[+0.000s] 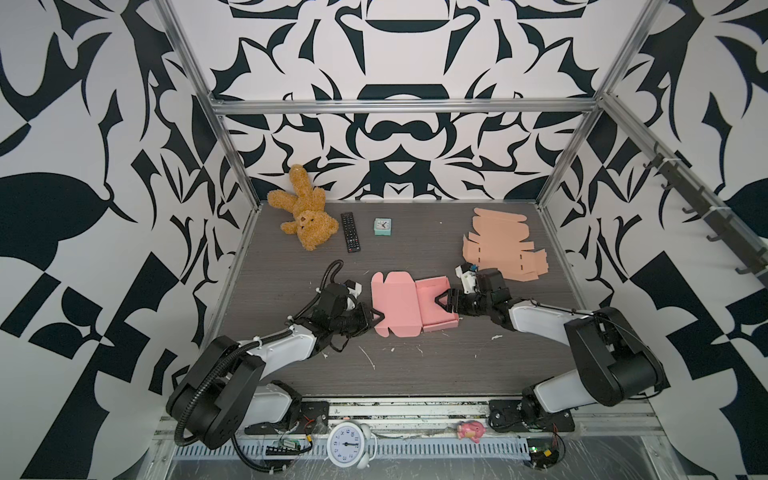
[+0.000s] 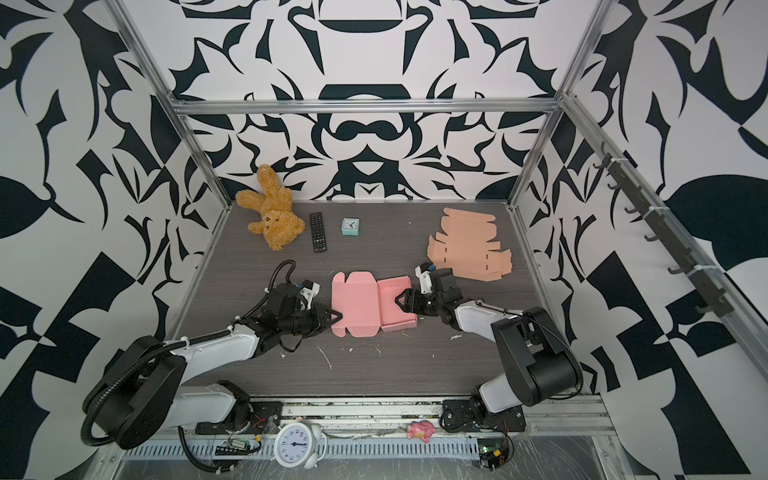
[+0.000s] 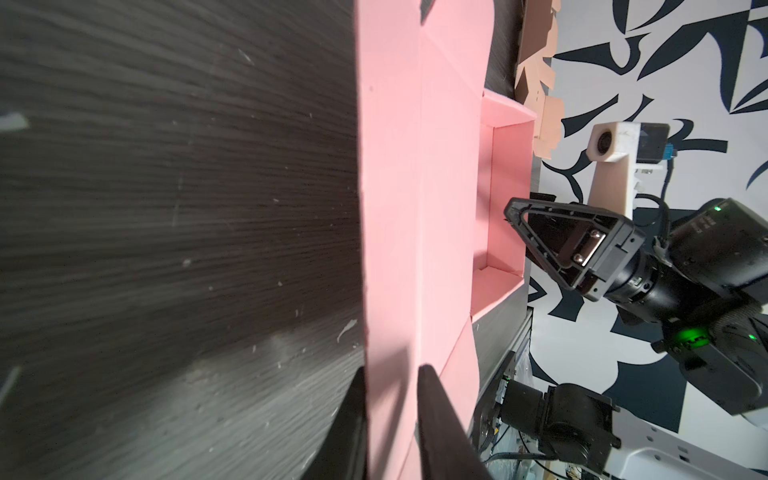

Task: Fold the paper box

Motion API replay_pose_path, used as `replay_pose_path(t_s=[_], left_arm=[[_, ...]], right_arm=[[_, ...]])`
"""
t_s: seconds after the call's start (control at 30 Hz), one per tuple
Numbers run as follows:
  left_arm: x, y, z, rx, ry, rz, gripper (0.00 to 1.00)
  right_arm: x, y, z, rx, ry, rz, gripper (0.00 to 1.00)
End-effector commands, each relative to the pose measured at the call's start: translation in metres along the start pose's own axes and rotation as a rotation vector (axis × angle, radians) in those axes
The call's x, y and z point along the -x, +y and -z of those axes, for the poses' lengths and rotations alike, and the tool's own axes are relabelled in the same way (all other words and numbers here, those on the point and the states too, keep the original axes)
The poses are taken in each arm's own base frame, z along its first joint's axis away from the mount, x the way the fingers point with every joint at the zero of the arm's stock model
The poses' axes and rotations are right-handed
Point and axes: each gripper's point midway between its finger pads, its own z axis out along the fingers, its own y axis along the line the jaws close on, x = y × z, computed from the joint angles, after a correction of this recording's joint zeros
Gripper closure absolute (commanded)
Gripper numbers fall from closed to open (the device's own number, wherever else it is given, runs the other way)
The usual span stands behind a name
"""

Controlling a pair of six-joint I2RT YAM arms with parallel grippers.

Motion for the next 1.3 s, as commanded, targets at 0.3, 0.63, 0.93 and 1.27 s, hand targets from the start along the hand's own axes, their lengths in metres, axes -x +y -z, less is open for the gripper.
replay_pose_path(t_s=[0.3,0.63,0.93,1.27], left_arm=[[0.009,-0.019,0.004,-0.045,-0.024,-0.026,0.84],[0.007,-0.029,0.004,-0.064,0.012,-0.048,0.90],[0.007,-0.055,0.021,-0.044,0.064,-0.193,0.89],[-0.005,-0.068,0.034,-0.053,0.178,-0.324,0.89]], right_arm=[[0.004,0.000,0.029,-0.063,-0.066,0.049,0.25],[0.015,0.015,0.066,-0.067,-0.181,0.144,0.24],[0.026,0.048,0.076,0.065,-0.225,0.262,0.27],[0.056,0.123,0.097,0.368,-0.345,0.441,0.27]])
